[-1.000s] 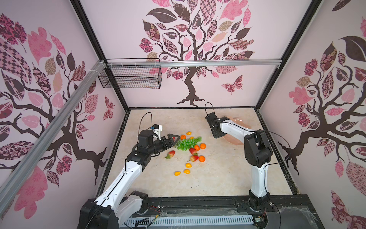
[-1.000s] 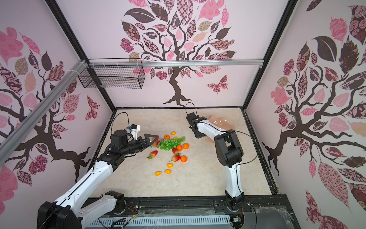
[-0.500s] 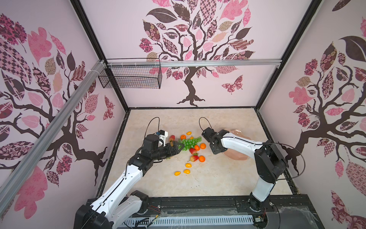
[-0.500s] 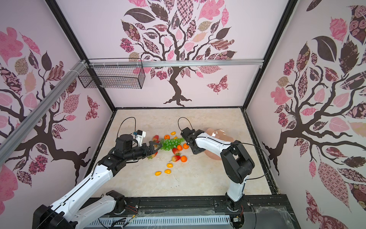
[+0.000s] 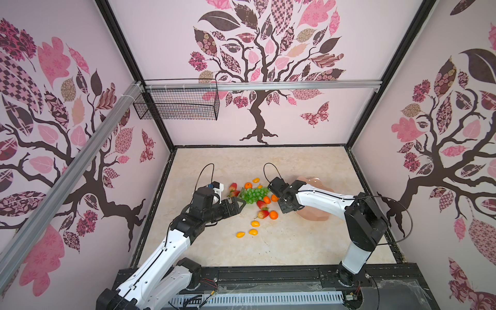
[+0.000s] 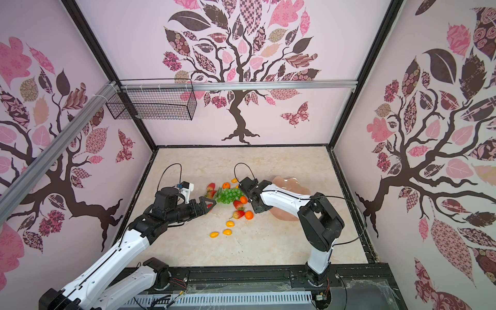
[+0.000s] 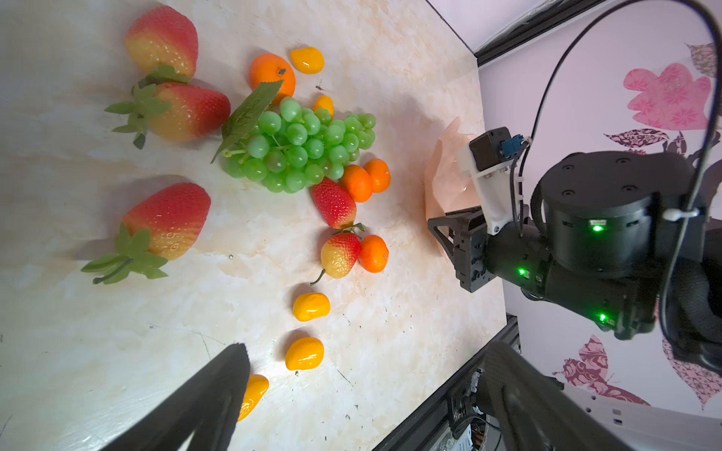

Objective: Arrange fruit in a fruit bowl
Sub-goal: Move the fruit bowl to the middle-right of the table, then pick up the fruits from the center of the table.

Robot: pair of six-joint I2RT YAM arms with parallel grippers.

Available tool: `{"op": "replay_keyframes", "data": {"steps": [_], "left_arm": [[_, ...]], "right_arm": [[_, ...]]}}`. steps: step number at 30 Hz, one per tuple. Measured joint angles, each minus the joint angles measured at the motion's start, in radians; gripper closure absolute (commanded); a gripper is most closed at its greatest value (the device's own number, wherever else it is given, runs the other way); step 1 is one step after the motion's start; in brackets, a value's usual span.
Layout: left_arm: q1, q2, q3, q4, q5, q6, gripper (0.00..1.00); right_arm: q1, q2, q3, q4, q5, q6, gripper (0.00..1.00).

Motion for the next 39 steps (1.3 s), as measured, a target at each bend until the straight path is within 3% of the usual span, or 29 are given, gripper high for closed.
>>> {"op": "replay_keyframes", "data": {"steps": [3,5,7,9,10,18,23,28,35,39], "left_arm": [[0.000,0.002,0.000,-0.011,-0.022,-0.001,0.02],[0.000,0.003,0.000,-0.023,-0.033,0.001,0.02],[0.000,0.008,0.003,-0.039,-0.047,0.005,0.02],[0.000,0.014,0.013,-0.073,-0.071,0.018,0.02],[0.000,0.017,0.022,-0.093,-0.084,0.026,0.02],[0.000,0.019,0.129,-0.205,-0.200,0.080,0.02],[0.013,0.020,0.163,-0.241,-0.255,0.100,0.02],[0.076,0.026,0.177,-0.270,-0.300,0.100,0.02],[0.168,0.014,0.177,-0.279,-0.292,0.088,0.02],[0.186,-0.005,0.177,-0.282,-0.276,0.087,0.02]], "right_arm": [[0.000,-0.002,-0.001,0.015,-0.029,0.010,0.60],[0.000,-0.014,-0.006,0.026,-0.040,0.014,0.49],[0.001,-0.041,-0.018,0.033,-0.043,0.008,0.33],[0.001,-0.097,-0.041,0.045,-0.043,0.014,0.04],[0.001,-0.134,-0.054,0.054,-0.042,0.016,0.00],[0.000,-0.399,-0.175,0.257,0.001,-0.001,0.01],[-0.013,-0.456,-0.254,0.392,-0.040,-0.027,0.00],[-0.018,-0.454,-0.260,0.487,-0.197,-0.055,0.03],[0.006,-0.299,-0.134,0.523,-0.349,-0.075,0.29],[0.016,-0.186,-0.031,0.498,-0.405,-0.066,0.36]]}}
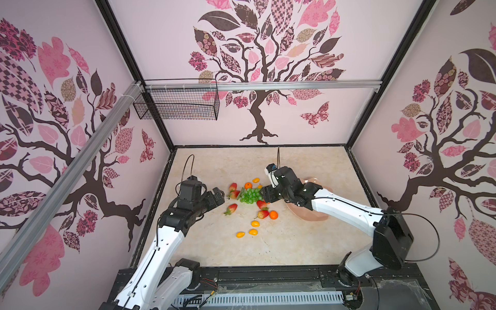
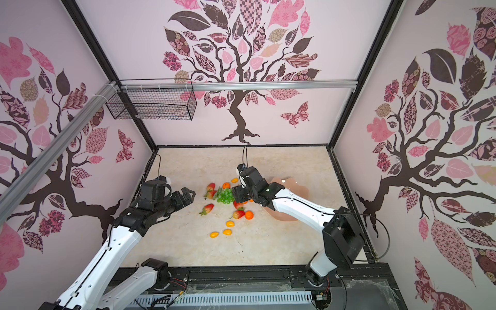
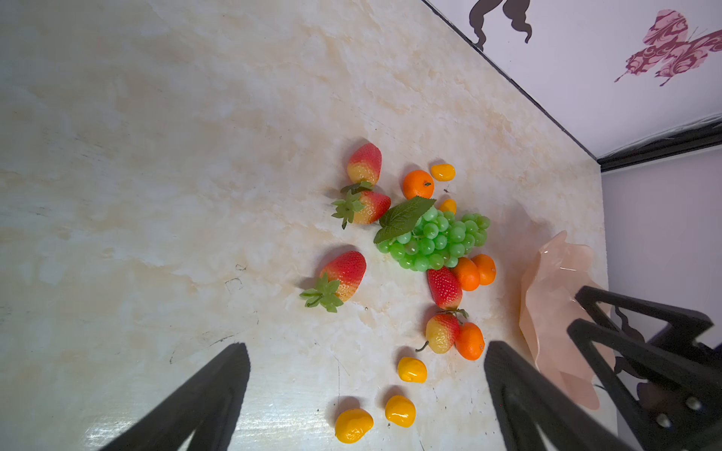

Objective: Arrange fruit in a fruit bowl
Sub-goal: Pick up the fruits from the center of the table.

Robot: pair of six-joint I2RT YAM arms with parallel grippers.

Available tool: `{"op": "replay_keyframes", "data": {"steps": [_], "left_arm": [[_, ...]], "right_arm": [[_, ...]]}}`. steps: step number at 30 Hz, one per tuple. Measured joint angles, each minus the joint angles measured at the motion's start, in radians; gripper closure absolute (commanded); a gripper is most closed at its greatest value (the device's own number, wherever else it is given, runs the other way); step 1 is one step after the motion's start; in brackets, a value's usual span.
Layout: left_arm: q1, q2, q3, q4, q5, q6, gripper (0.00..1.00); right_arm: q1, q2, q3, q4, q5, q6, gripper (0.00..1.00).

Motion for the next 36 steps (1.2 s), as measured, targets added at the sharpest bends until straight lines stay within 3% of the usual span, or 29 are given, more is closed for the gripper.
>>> {"op": "replay_keyframes", "data": {"steps": [4,12,17,26,36], "left_arm": [[0.043,-0.028,-0.001,-0.001,0.043,-0.007,0.02],[0.326,-0.088,-0.094,0.032,0.268,-0.038,0.02],[0.428,-0.087,-0.126,0.039,0.389,-0.047,0.02],[0.451,-0.079,-0.126,0.068,0.470,-0.058,0.02],[0.452,-0.074,-0.126,0.067,0.472,-0.055,0.02]], "right_arm": [[0.022,0.097,0.096,-0.046,-0.020,0.023,0.40],[0.127,0.317,0.378,-0.203,0.042,0.002,0.42],[0.172,0.479,0.595,-0.334,0.113,-0.017,0.42],[0.187,0.702,0.894,-0.521,0.194,-0.026,0.42],[0.187,0.831,1.039,-0.583,0.218,-0.122,0.44]]}}
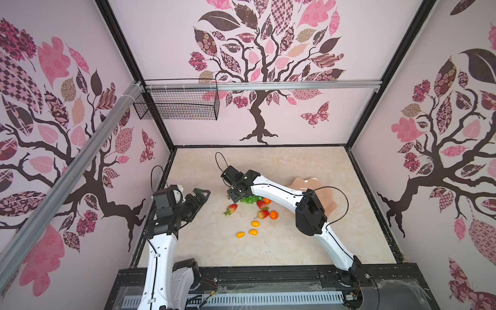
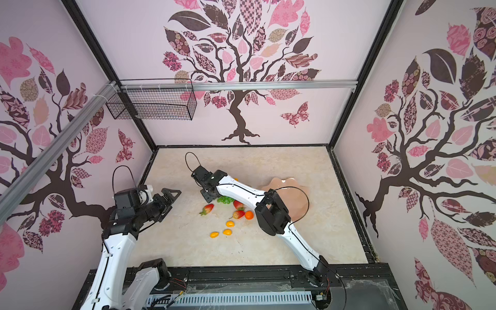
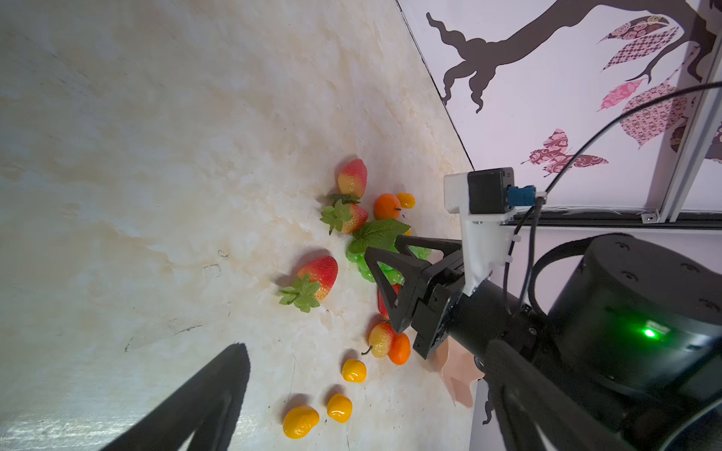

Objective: Arrange fruit in a fruit bowl
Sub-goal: Pick up the fruits from the center of the table.

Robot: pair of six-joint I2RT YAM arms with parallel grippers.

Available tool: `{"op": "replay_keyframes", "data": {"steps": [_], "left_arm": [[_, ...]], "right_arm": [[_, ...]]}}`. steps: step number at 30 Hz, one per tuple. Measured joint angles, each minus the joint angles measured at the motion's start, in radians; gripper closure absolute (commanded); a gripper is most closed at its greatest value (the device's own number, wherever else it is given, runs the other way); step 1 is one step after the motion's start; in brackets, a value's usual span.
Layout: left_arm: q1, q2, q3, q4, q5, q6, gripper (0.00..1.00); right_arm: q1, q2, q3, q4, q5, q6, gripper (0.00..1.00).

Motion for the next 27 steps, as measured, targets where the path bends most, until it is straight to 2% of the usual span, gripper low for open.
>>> {"op": "replay_keyframes", "data": {"steps": [12,22,27], "left_arm": [[0.001,0.000,0.000,-0.016,-0.005,0.019,0.02],[0.002,0.000,0.000,-0.023,-0.008,0.021,0.02],[0.002,0.000,0.000,-0.023,-0.008,0.021,0.02]], "right_arm": [[0.000,0.113,0.069,-0.044,0.056,-0.139,0.46],[0.000,0.154,0.114,-0.066,0.111,-0.186,0.46],[0.002,0.161,0.116,-0.068,0.129,-0.203,0.50]]}}
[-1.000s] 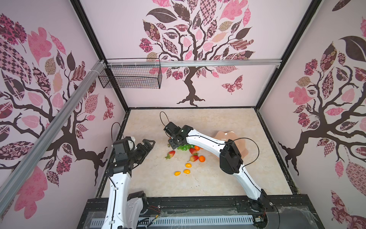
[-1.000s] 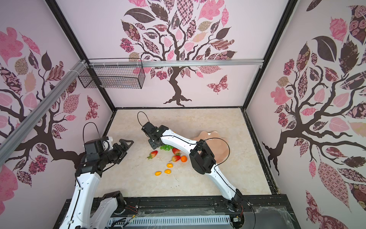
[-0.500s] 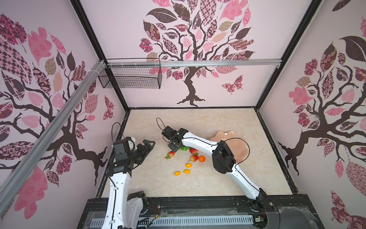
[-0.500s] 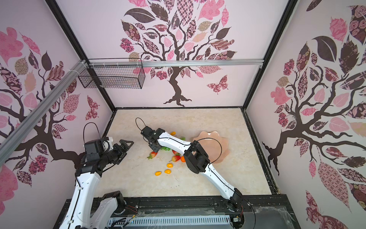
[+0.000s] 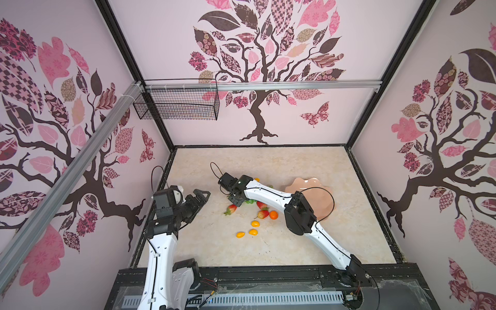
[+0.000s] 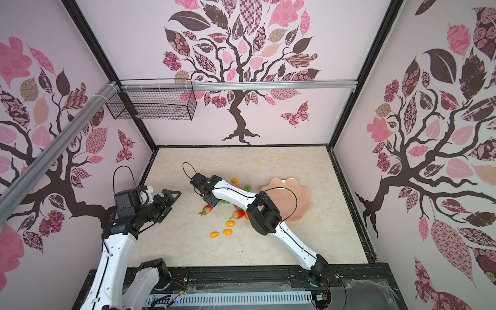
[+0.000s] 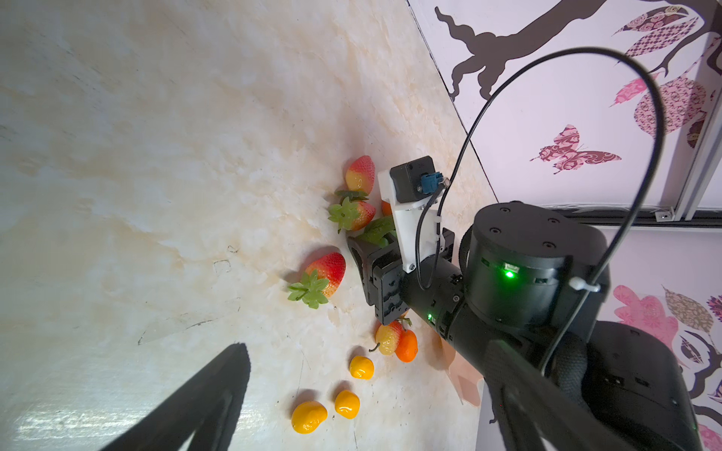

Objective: Arrange fruit in a fruit bowl
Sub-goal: Pick up the fruits from the center of the table.

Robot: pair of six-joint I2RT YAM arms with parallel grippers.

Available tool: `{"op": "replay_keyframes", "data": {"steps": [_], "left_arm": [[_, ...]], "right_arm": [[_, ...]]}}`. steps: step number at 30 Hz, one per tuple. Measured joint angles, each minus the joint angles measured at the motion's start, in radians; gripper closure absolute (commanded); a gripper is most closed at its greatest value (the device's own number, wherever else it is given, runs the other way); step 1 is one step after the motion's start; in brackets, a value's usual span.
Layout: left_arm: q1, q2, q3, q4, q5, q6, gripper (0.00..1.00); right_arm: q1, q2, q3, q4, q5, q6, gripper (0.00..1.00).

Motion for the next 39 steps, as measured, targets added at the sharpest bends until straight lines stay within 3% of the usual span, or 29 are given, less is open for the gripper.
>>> {"op": "replay_keyframes", "data": {"steps": [17,39], "left_arm": [[0.001,0.000,0.000,0.000,0.000,0.000,0.02],[0.001,0.000,0.000,-0.023,0.009,0.001,0.03]], "right_arm": [[0.000,0.009,0.029,-0.005,0.035,-0.026,0.74],[0.000,0.009,0.057,-0.013,0.041,-0.013,0.87]]}}
